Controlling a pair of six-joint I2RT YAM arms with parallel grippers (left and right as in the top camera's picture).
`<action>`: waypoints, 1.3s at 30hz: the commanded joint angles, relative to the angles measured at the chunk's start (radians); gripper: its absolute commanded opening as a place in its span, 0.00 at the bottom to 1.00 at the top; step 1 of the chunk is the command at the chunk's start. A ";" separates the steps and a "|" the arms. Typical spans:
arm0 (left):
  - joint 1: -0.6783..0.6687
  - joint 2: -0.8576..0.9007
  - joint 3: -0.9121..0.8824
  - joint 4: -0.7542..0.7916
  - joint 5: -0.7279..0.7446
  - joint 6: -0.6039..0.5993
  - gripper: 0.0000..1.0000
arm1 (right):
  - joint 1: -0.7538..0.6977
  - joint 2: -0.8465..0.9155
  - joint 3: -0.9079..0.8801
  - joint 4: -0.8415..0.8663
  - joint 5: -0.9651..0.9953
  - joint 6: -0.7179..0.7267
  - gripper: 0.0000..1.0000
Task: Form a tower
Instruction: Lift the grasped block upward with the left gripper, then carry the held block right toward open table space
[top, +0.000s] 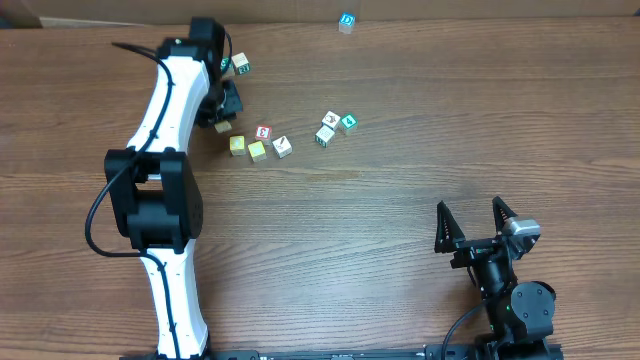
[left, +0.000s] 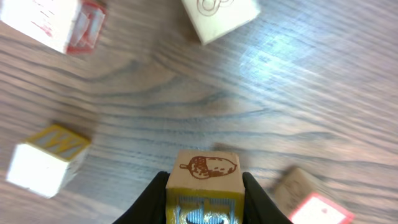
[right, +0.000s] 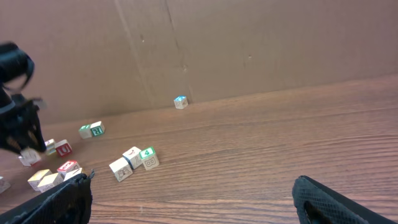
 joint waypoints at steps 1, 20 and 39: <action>0.000 0.007 0.126 -0.068 -0.013 0.019 0.17 | -0.003 -0.012 -0.010 0.005 -0.001 0.005 1.00; -0.084 0.007 0.278 -0.406 0.056 0.018 0.12 | -0.003 -0.012 -0.010 0.005 -0.001 0.005 1.00; -0.276 0.007 0.277 -0.484 0.111 0.033 0.09 | -0.003 -0.012 -0.010 0.005 -0.001 0.005 1.00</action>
